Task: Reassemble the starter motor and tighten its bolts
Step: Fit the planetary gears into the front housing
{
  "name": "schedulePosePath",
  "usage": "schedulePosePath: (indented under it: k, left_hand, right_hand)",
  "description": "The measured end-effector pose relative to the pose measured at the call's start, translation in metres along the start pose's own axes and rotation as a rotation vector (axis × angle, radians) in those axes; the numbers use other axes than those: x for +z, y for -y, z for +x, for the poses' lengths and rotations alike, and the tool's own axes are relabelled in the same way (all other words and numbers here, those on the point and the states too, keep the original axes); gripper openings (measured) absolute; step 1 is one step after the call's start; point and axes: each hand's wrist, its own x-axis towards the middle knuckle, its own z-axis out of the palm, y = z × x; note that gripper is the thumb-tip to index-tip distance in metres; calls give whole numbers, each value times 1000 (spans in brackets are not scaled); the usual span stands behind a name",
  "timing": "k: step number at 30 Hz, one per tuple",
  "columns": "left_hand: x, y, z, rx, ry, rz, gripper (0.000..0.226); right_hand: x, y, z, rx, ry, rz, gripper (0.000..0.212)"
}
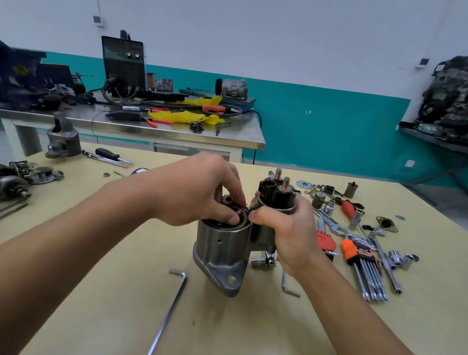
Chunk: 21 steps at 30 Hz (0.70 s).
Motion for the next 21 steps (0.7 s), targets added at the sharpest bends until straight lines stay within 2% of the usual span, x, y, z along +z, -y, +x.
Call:
schedulePosePath:
  k: [12,17,21]
  left_hand:
    - [-1,-6,3,26,95,-22,22]
    - [-11,-2,1,23,190,-30,23]
    - [-10,-2,3,-5,143,-106,14]
  right_hand:
    - [0,0,-1,5,-19,-19,22]
    - [0,1,-1,20,-21,-17,24]
    - [-1,0,-1,37,-33,-3,28]
